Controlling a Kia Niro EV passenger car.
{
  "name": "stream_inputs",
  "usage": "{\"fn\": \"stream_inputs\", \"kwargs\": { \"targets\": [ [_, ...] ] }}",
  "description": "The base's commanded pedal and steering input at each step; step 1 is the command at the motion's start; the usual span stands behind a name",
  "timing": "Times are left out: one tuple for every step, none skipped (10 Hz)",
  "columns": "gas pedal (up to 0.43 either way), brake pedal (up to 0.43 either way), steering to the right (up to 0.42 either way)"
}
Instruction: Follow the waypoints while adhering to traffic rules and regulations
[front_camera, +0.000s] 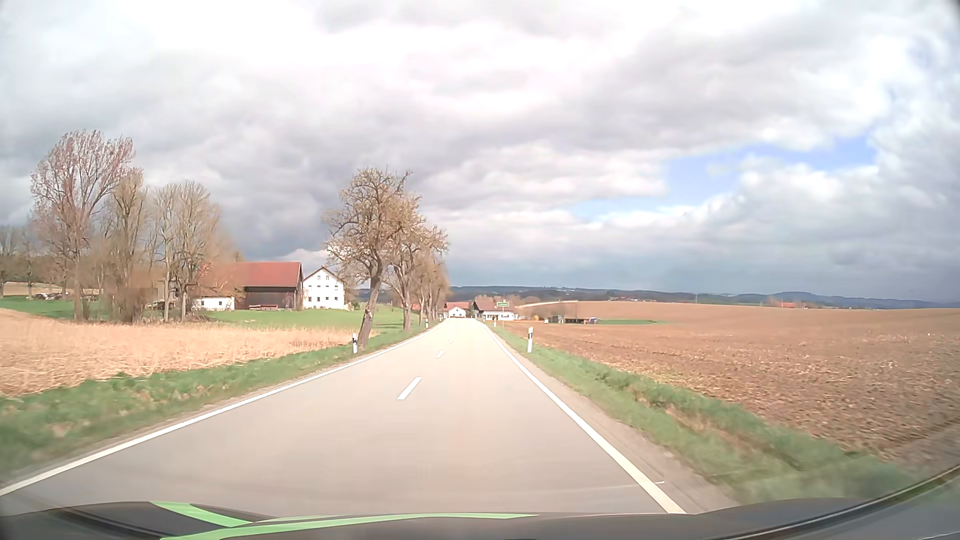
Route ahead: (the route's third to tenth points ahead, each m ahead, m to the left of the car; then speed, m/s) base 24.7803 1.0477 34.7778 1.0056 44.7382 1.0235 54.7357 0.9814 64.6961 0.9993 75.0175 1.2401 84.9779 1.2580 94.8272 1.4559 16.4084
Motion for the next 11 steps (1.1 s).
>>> {"fn": "stream_inputs", "kwargs": {
  "targets": [
    [0.138,0.0,-0.007],
    [0.138,0.0,-0.007],
    [0.138,0.0,-0.007],
    [0.138,0.0,-0.007],
    [0.138,0.0,-0.006],
    [0.138,0.0,-0.005],
    [0.138,0.0,-0.005],
    [0.138,0.0,-0.004],
    [0.138,0.0,-0.003],
    [0.138,0.0,0.0],
    [0.138,0.0,0.0]
  ]
}}
